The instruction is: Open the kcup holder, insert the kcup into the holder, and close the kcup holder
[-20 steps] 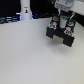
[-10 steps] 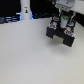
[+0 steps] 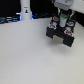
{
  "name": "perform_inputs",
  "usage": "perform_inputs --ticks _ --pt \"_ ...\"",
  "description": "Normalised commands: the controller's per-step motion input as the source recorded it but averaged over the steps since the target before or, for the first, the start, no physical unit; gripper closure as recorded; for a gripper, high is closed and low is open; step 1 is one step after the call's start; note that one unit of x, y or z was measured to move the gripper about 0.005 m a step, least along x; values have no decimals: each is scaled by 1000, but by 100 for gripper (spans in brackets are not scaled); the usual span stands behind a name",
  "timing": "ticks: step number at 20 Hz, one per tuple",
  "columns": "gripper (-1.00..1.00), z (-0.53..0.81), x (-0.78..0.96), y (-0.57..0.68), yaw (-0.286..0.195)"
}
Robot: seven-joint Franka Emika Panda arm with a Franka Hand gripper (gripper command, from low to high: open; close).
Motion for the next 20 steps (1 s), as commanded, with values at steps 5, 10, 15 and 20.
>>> perform_inputs --ticks 5,10,15,20 --pt "100 -284 -45 -47 7" --pt "100 -158 -21 -36 10" --pt "100 -56 -19 35 56" --pt "-100 205 67 60 78"
